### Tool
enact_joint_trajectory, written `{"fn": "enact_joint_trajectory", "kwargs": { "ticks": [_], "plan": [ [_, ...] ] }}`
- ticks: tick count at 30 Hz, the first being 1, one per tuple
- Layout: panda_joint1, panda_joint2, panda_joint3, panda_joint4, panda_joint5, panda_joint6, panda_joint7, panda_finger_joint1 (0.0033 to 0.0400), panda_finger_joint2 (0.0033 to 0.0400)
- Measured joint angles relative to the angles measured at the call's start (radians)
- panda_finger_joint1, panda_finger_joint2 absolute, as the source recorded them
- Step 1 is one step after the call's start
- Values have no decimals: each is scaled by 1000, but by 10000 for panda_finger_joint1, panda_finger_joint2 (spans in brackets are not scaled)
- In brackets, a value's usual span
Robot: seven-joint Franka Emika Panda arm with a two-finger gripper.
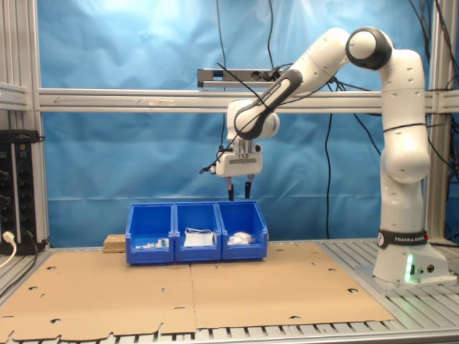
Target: Pick and place sorting task of medical equipment.
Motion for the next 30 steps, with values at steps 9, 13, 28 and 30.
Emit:
{"fn": "enact_joint_trajectory", "kwargs": {
  "ticks": [9, 13, 28, 30],
  "plan": [
    [28, -8, 0, 0, 0, 0, 1, 397, 397],
    [59, -21, 5, 0, 0, 0, 1, 397, 397],
    [135, -55, 217, 9, 0, 0, 1, 400, 400],
    [140, -55, 252, 13, 0, 0, 1, 400, 400]
  ]
}}
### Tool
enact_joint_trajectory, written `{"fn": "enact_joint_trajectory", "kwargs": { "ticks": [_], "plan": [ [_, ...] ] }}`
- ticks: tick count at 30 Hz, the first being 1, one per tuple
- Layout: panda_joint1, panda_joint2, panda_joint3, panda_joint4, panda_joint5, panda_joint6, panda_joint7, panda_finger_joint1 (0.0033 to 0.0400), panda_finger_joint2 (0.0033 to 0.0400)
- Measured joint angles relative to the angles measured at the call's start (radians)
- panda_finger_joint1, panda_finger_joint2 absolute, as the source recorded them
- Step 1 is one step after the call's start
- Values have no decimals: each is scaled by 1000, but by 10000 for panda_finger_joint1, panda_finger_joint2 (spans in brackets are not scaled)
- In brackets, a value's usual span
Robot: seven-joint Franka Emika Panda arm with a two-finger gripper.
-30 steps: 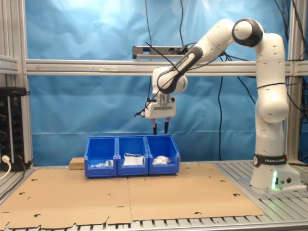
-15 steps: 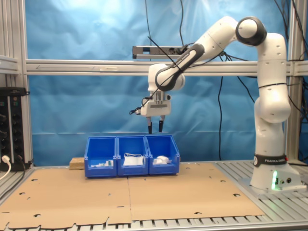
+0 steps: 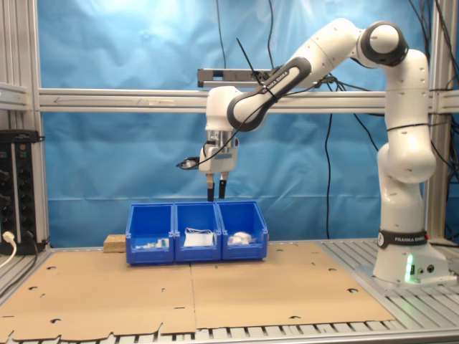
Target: Pick and place sorting task of medical equipment.
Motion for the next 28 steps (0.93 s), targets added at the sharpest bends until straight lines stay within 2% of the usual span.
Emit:
{"fn": "enact_joint_trajectory", "kwargs": {
  "ticks": [2, 8, 9, 16, 21, 28],
  "plan": [
    [2, 0, 17, 2, 0, -1, 0, 400, 400],
    [2, 0, 113, 25, 0, -29, 0, 400, 400],
    [-1, 0, 143, 37, 0, -47, 0, 400, 400],
    [-22, -12, 233, 82, 0, -128, 0, 400, 400],
    [-37, -30, 268, 101, 0, -179, 0, 400, 400],
    [-53, -48, 285, 113, 0, -234, 0, 400, 400]
  ]
}}
